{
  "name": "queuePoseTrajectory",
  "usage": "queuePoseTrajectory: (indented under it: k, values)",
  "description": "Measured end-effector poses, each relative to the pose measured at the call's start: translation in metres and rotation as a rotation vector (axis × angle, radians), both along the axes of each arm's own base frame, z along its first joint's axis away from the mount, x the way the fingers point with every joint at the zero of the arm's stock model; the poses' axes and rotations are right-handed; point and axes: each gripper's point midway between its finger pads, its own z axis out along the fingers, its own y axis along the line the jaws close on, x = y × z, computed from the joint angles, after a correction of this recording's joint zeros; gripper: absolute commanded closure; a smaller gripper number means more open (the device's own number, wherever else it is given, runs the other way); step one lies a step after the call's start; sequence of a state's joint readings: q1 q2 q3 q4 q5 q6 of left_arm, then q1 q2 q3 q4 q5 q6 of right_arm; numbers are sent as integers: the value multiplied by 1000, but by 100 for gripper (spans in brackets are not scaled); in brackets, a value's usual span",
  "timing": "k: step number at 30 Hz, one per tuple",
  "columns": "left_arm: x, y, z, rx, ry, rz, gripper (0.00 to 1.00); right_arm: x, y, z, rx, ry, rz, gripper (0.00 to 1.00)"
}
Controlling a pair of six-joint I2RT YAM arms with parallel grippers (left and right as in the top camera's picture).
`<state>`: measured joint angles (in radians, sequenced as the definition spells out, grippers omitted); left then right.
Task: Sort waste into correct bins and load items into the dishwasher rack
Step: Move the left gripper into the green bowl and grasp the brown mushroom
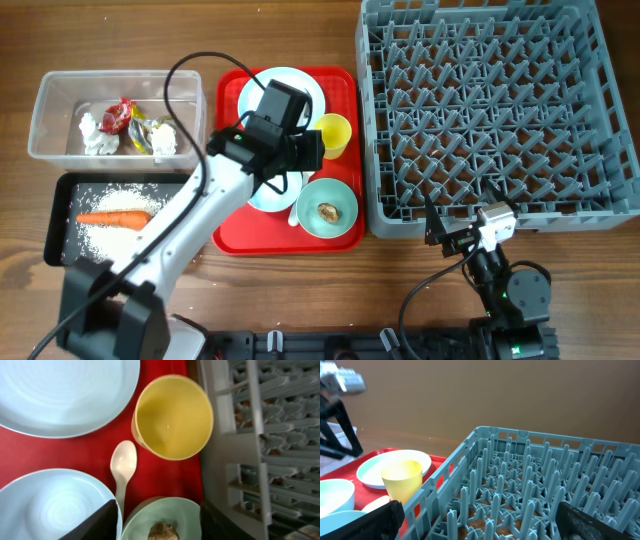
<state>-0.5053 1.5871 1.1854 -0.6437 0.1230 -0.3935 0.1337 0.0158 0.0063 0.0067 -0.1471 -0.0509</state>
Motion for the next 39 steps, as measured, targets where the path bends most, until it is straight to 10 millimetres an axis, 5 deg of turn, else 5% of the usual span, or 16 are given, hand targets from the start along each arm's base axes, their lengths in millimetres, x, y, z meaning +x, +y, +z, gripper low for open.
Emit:
queuePoseTrajectory:
  k: [9, 15, 26, 32, 39]
  values:
    - [-36, -31, -62, 121, 153, -116, 51, 0, 0, 0, 0, 0, 0, 0]
    - [-45, -28, -68, 162, 178, -129, 42, 0, 0, 0, 0, 0, 0, 0]
    - [-57, -40, -73, 181, 181, -178, 42, 0, 0, 0, 0, 0, 0, 0]
    - [-69, -44, -103, 237, 245, -209, 57, 0, 0, 0, 0, 0, 0, 0]
    - [-70, -41, -109, 257, 258, -213, 66, 0, 0, 0, 0, 0, 0, 0]
